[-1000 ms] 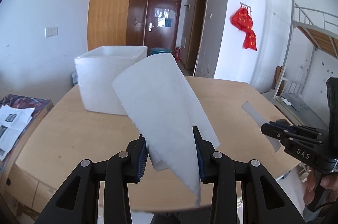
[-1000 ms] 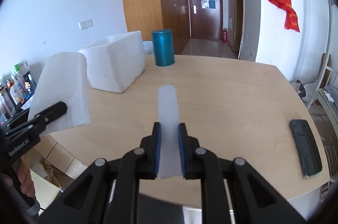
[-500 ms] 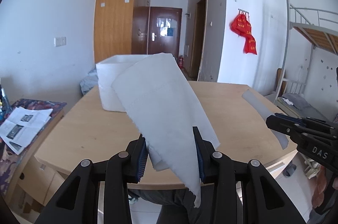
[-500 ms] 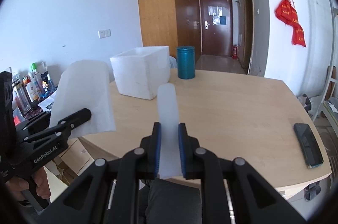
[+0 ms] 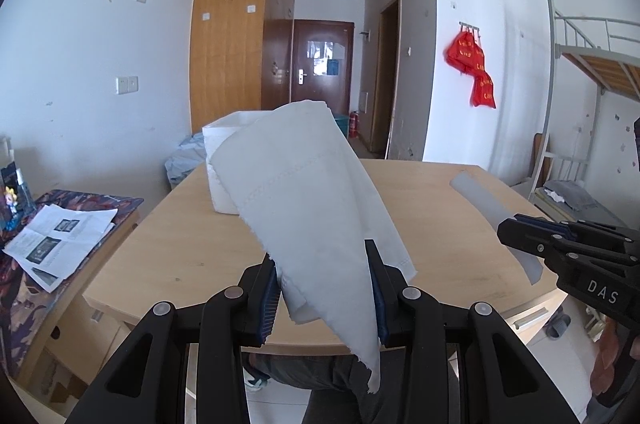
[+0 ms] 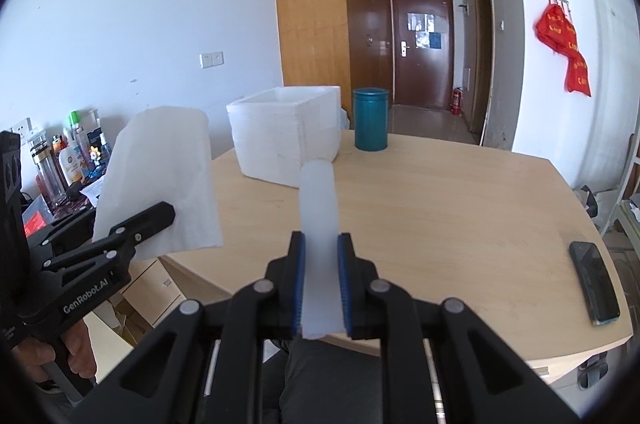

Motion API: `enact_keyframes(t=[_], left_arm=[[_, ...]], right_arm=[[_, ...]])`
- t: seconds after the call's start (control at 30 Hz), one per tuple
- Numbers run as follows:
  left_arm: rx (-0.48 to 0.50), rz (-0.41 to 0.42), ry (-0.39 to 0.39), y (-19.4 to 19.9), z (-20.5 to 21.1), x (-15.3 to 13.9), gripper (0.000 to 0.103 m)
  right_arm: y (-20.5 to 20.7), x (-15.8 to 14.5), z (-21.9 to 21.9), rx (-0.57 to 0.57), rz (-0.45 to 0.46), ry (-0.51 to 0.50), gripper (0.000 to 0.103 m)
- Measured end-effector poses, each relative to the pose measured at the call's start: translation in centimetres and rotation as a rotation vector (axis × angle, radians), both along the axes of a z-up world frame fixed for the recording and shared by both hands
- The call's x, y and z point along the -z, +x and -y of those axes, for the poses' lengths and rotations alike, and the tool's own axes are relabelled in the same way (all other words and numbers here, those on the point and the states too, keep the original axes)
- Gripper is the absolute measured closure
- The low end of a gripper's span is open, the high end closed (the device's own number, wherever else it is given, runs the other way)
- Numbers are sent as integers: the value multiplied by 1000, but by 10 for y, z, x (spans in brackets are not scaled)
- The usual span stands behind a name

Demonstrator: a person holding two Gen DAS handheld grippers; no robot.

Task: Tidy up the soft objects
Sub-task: 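Lift and carry the towel roll and white tube toward the white foam box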

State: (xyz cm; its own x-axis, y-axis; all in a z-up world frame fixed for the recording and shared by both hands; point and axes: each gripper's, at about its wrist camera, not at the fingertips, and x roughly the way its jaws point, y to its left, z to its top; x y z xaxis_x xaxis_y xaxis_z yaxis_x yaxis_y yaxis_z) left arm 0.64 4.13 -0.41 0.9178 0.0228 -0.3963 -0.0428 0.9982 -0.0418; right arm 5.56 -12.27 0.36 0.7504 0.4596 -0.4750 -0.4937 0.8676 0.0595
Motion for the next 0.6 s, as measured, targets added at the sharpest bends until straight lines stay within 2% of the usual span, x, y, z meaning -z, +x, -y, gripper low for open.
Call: enact_keyframes(t=[0.6], left_arm=[[-61, 23, -2, -11, -13, -3, 64]], right_arm=[[-3, -3, -25, -45, 16, -9, 84]])
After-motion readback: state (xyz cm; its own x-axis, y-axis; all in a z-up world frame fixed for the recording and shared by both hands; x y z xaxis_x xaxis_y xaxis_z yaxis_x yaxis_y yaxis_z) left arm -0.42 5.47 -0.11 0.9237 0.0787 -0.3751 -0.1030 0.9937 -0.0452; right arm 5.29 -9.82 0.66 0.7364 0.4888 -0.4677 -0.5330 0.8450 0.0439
